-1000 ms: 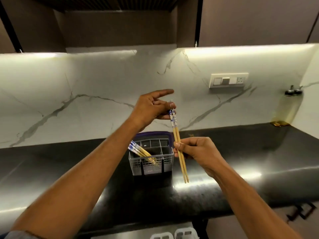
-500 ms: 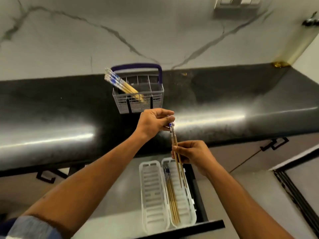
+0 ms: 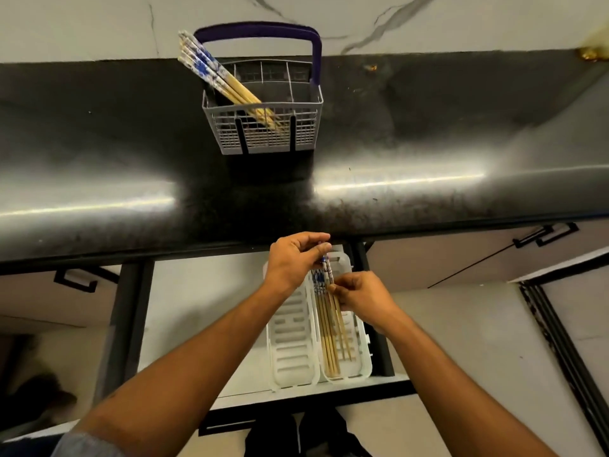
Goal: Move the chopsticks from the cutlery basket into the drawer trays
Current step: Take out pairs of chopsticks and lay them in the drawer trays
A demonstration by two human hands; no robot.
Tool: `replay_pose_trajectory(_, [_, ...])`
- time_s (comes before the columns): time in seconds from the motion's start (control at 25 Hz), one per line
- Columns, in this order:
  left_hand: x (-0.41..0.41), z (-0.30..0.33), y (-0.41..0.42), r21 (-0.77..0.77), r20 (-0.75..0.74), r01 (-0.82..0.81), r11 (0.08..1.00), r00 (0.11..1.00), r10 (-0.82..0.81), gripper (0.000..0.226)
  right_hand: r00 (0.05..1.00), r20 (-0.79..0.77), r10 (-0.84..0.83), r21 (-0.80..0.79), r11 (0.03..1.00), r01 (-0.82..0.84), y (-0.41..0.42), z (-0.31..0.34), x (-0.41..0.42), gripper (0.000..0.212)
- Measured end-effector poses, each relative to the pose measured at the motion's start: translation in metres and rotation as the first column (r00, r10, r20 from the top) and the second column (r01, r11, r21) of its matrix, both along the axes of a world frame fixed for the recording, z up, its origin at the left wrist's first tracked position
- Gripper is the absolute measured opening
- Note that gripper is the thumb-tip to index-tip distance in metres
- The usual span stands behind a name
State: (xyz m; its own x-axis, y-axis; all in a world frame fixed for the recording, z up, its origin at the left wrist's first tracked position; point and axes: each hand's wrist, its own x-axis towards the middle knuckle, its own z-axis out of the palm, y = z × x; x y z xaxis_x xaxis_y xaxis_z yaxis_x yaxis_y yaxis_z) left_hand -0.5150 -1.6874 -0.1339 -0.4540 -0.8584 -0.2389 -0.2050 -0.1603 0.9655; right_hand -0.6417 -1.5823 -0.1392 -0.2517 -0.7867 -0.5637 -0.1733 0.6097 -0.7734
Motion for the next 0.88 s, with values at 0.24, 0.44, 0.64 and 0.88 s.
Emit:
replay_pose_trajectory(0.24, [0.020, -0.032, 0.002, 0.089, 0.171, 0.056, 0.994, 0.983, -0.071, 0.029, 0.981, -0.195, 0.014, 0.141, 0.990, 0.014, 0.005, -0.048, 0.013, 0.013])
replay_pose_trajectory(0.44, [0.041, -0.050, -0.001, 0.321, 0.144, -0.131, 0.938, 0.986, 0.088, 0.024, 0.821, -0.544, 0.171, 0.341, 0.940, 0.030, -0.010, -0.050, 0.031, 0.022])
replay_pose_trajectory(0.64, [0.043, -0.048, -0.010, 0.430, 0.053, -0.222, 0.875, 0.974, 0.221, 0.013, 0.790, -0.557, 0.256, 0.392, 0.920, -0.022, -0.026, -0.058, 0.044, 0.016])
replay_pose_trajectory(0.88, [0.048, -0.045, -0.011, 0.449, 0.011, -0.227, 0.864, 0.968, 0.249, 0.014, 0.804, -0.544, 0.239, 0.422, 0.906, 0.016, -0.028, -0.059, 0.039, 0.017])
